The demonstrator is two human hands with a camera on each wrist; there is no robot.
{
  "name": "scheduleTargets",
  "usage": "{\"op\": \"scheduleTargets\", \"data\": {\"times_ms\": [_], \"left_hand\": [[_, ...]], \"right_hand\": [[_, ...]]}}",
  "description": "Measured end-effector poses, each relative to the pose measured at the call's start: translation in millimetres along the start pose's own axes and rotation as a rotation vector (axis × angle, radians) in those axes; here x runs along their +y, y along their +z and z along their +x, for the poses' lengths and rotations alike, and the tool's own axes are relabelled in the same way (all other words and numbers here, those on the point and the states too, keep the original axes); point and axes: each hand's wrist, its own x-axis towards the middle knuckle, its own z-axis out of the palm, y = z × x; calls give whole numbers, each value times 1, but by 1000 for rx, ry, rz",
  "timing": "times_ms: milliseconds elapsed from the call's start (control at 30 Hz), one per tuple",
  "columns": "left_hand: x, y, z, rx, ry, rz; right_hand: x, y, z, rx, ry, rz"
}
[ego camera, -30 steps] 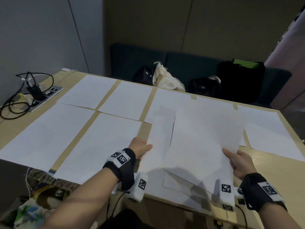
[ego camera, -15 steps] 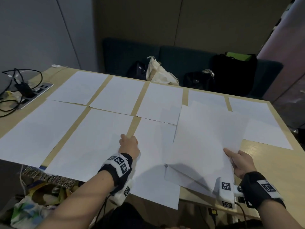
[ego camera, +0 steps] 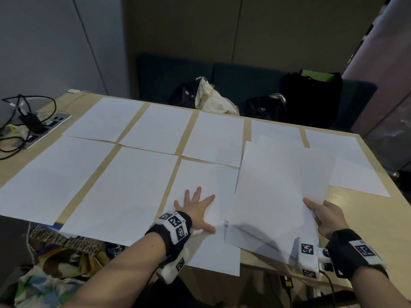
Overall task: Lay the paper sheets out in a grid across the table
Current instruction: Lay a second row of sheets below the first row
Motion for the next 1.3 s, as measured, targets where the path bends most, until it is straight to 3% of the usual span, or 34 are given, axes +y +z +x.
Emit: {"op": "scheduleTargets", "data": {"times_ms": [300, 433, 500, 600, 700, 933, 1300], "left_hand": [[4, -9, 0, 12, -20, -54], [22, -22, -3, 216, 67, -188], [39, -32, -5, 280, 155, -418], [64, -39, -4, 213, 221, -774], [76, -37, 0, 143, 166, -969], [88, -27, 0, 146, 189, -1096], [122, -19, 4, 100, 110, -1199]], "right_hand": [[1, -13, -6, -31, 0, -10], [-2, -14, -11, -68, 2, -49], [-4, -15, -13, -78, -1, -60], [-7, -18, -17, -84, -10, -60], [-10, -22, -21, -82, -22, -53], [-12, -40, -24, -46, -82, -28], [-17, -82, -22, 176, -164, -33]]}}
